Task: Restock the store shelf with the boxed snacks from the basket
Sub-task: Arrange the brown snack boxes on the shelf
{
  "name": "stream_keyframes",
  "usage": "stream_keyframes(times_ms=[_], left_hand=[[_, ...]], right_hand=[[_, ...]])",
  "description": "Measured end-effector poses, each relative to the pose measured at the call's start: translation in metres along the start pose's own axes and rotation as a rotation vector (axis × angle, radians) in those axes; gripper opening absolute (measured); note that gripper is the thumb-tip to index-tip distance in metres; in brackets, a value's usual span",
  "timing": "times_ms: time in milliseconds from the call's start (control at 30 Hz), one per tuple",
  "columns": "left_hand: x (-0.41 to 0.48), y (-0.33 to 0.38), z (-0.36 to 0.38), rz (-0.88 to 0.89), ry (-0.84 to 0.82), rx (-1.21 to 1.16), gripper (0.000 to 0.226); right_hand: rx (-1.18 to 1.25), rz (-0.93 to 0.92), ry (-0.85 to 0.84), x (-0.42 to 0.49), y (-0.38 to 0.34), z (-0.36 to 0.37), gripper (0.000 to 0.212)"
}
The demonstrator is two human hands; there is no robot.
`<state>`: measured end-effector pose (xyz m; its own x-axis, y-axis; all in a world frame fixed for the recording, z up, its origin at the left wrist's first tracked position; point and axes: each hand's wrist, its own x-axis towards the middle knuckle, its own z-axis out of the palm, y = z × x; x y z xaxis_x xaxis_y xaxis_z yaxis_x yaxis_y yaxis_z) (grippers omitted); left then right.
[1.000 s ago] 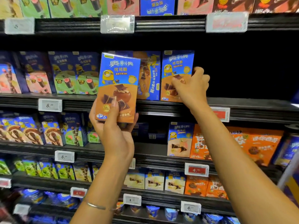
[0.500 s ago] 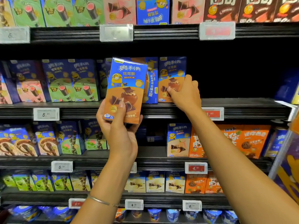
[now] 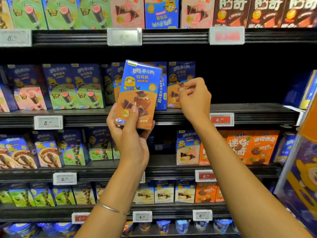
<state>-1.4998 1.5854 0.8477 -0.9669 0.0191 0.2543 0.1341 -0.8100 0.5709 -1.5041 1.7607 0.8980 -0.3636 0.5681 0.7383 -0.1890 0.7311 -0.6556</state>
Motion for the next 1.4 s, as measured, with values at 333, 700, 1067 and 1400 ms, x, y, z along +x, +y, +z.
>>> stream_keyframes(times_ms=[333, 700, 1067, 1400], left_hand=[[0.0, -0.002, 0.008, -0.007, -0.023, 0.003, 0.055], [-0.001, -0.008, 0.016, -0.027, -0.011, 0.023, 0.053], [-0.006, -0.018, 0.023, 0.024, -0.056, 0.075, 0.058], [0.013, -0.009, 0.017, -0.05, -0.119, 0.368, 0.036]], right_hand=[[-0.333, 0.169, -0.149, 0.029, 0.028, 0.012, 0.081], [-0.371, 0.229, -0.235, 0.051, 0.042, 0.033, 0.067], [0.504, 0.146, -0.282, -0.016, -0.017, -0.005, 0.037], [0.535, 0.298, -0.489, -0.011, -0.018, -0.024, 0.032]])
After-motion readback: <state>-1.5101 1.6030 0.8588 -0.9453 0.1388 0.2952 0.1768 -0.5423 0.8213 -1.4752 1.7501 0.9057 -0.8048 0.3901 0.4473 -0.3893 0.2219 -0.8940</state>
